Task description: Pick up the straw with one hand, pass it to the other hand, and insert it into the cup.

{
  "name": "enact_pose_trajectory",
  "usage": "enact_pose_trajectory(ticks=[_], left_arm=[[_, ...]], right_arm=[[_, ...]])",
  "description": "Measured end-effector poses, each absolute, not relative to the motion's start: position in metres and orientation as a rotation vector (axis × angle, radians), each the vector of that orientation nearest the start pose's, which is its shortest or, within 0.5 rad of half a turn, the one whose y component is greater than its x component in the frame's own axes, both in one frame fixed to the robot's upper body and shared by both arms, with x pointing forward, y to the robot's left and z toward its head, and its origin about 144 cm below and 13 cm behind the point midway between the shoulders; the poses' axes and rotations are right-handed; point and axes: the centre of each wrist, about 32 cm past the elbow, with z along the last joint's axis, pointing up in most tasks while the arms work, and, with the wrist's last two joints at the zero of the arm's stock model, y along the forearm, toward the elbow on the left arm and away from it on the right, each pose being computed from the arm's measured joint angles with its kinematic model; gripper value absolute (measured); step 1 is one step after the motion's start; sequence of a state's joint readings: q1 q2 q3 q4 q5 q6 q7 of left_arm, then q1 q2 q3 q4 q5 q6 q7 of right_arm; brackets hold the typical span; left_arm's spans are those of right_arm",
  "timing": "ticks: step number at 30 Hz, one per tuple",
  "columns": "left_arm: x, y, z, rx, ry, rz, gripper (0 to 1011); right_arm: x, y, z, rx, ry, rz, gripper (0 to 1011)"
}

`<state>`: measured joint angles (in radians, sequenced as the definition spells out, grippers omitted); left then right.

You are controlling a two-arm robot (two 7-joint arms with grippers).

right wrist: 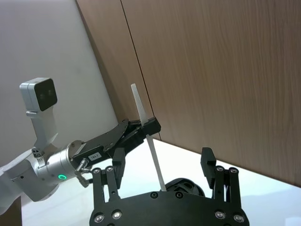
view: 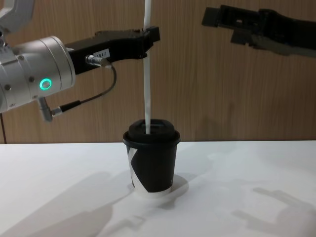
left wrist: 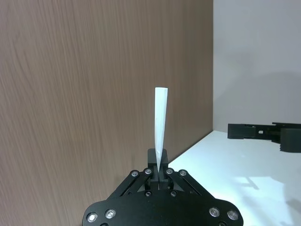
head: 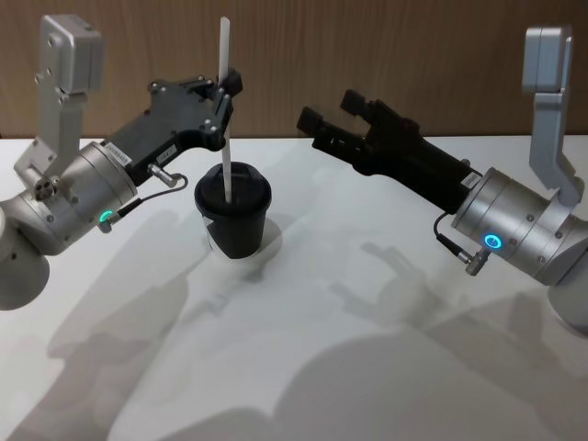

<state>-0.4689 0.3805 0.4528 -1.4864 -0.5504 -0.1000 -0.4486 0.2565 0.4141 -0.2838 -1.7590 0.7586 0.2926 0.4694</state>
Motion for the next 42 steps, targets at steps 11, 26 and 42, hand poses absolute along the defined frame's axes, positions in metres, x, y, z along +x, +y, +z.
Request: enact_pose_trajectory(ticks=[11, 26, 42], left_arm=[[0.558, 0.216, 1.251, -0.208, -0.165, 0.724, 2], [0.56, 0.216, 1.242, -0.196, -0.107, 0.734, 401], [0.542, 0.221, 1.242, -0.188, -0.139, 0.75, 913]], right_arm=[[0.498, -0.239, 1.27, 0.206, 0.17, -0.667, 1001], [0.498, -0.239, 1.27, 0.206, 0.169, -0.667, 1001], [0.496, -0.239, 1.27, 0.212, 0.167, -0.677, 1001]])
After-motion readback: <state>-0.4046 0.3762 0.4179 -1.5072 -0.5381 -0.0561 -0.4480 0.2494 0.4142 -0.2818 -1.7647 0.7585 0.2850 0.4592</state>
